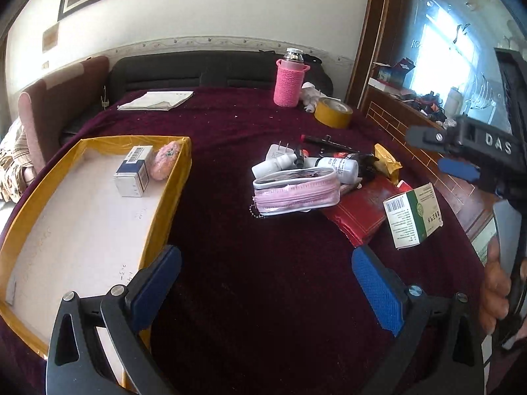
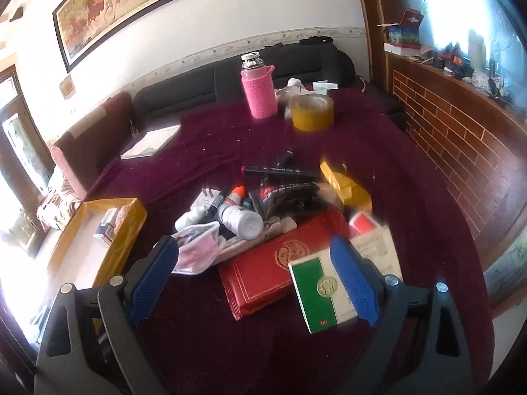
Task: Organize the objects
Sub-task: 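Withdraw both grippers from the tray back toward the cluttered items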
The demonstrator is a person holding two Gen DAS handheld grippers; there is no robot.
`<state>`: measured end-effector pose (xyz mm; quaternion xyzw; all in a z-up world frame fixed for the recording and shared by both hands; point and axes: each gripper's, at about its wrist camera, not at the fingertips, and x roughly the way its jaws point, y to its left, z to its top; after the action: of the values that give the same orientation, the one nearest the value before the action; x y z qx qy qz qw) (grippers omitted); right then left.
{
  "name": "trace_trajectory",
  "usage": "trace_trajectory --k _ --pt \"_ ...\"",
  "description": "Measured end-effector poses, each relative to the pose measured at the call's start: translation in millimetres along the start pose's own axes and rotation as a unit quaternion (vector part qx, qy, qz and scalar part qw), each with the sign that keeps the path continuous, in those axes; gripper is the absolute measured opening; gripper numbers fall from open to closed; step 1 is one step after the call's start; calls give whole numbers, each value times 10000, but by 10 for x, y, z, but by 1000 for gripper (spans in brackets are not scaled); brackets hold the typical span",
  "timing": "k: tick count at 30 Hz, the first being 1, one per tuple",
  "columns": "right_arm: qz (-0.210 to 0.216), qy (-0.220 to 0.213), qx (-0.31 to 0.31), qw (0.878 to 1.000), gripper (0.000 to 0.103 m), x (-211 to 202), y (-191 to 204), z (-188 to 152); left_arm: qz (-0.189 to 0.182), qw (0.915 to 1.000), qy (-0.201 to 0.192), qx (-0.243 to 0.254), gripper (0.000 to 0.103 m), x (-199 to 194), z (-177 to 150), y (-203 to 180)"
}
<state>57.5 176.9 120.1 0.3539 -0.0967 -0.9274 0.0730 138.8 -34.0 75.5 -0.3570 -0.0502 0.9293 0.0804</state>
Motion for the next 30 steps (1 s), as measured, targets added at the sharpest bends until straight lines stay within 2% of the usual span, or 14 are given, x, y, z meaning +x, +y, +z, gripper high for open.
trace_trajectory --k 6,10,13,15,17,19,21,22,24,27,30 --pt "313 540 -123 9980 94 351 101 238 -470 9969 194 -606 102 -35 73 248" --pt "690 955 -341 9924 94 615 368 265 -694 9951 184 -676 102 -108 76 358" --pt "637 1210 -486 9894 94 929 538 333 -765 9943 78 -741 102 -199 91 448" --pt "645 1500 -366 9859 94 1166 567 338 -808 9936 3 -792 102 -258 115 524" --pt "888 1873 -115 9782 94 1326 583 273 -739 9939 -90 -816 102 -299 128 609" --pt "1412 2179 50 9657 95 1354 645 150 -696 9933 -144 -906 102 -298 139 706" --pt "2102 2485 130 9455 95 1295 723 12 -760 9918 -85 -1022 102 -262 134 794" --pt "2247 2512 117 9414 95 1225 739 -34 -781 9911 -65 -1072 102 -241 130 823" --pt "2022 2287 -36 9522 95 1091 715 -20 -824 9895 -22 -1190 102 -191 115 873" --pt "1120 1765 -324 9774 95 946 604 119 -944 9875 37 -1265 102 -151 89 886" --pt "192 1576 -692 9849 94 985 531 200 -920 9886 48 -1194 102 -131 72 866"
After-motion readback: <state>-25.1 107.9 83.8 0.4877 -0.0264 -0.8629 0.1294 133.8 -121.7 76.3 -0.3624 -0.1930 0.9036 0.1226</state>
